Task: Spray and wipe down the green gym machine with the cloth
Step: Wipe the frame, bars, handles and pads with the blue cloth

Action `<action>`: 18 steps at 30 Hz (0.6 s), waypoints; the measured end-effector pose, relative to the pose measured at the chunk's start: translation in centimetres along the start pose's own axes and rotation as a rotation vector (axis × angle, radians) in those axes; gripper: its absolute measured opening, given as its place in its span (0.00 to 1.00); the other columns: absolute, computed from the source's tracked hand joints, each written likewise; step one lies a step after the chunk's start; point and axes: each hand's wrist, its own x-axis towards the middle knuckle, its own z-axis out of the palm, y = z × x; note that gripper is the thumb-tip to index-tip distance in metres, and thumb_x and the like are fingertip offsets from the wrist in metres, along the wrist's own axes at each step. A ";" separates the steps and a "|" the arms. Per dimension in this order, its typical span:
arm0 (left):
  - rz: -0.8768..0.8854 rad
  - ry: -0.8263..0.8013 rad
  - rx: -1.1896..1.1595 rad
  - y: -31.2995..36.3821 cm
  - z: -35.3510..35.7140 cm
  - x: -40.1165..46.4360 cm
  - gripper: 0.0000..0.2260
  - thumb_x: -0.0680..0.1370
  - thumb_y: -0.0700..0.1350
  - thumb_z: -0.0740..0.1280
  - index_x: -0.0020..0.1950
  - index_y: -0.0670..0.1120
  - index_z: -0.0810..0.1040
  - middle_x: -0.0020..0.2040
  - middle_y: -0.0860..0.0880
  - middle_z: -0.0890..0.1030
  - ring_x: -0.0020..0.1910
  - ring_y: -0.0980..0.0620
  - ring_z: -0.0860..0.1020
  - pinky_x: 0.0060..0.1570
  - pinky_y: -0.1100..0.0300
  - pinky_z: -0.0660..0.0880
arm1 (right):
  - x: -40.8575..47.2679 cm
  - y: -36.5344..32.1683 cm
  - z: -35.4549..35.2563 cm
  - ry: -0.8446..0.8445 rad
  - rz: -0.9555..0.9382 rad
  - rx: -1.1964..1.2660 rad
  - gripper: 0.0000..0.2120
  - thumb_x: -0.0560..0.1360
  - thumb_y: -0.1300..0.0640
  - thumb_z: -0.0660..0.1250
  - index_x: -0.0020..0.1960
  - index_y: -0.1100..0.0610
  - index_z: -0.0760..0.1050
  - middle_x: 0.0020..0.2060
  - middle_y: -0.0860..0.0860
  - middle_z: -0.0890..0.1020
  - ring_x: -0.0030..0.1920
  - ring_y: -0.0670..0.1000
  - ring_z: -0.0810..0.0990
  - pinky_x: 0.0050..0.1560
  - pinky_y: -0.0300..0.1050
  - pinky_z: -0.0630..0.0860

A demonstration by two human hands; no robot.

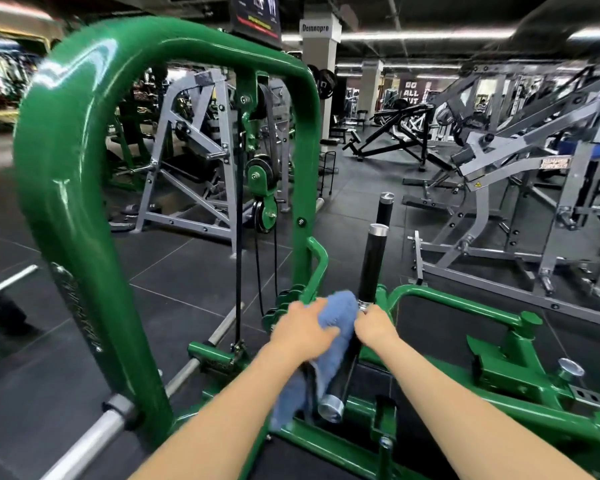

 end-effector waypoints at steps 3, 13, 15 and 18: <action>0.011 -0.127 -0.058 1.7 3.8 0.5 0.29 0.79 0.58 0.56 0.79 0.55 0.53 0.77 0.43 0.60 0.72 0.41 0.64 0.68 0.51 0.65 | 0.5 1.4 0.5 0.076 -0.055 0.061 0.09 0.77 0.64 0.59 0.51 0.59 0.77 0.49 0.57 0.80 0.50 0.60 0.78 0.43 0.45 0.68; -0.124 0.099 -0.177 2.4 4.9 5.7 0.18 0.78 0.55 0.58 0.69 0.60 0.67 0.63 0.49 0.75 0.56 0.46 0.77 0.52 0.56 0.73 | 4.7 3.2 5.0 0.134 0.189 0.429 0.11 0.82 0.58 0.55 0.45 0.63 0.68 0.40 0.57 0.72 0.42 0.55 0.69 0.42 0.44 0.67; -0.149 0.096 -0.207 2.0 5.0 7.5 0.13 0.77 0.53 0.58 0.60 0.57 0.73 0.56 0.50 0.78 0.51 0.47 0.77 0.48 0.56 0.74 | 5.3 3.1 6.1 0.160 0.238 0.480 0.17 0.83 0.51 0.51 0.50 0.64 0.71 0.44 0.60 0.74 0.43 0.55 0.71 0.44 0.47 0.66; -0.162 0.068 -0.226 1.4 5.3 9.9 0.07 0.76 0.49 0.57 0.48 0.52 0.74 0.48 0.49 0.80 0.46 0.46 0.78 0.43 0.57 0.72 | 5.5 3.4 7.2 0.213 0.384 0.519 0.25 0.82 0.45 0.49 0.55 0.65 0.74 0.49 0.60 0.79 0.47 0.59 0.77 0.45 0.49 0.70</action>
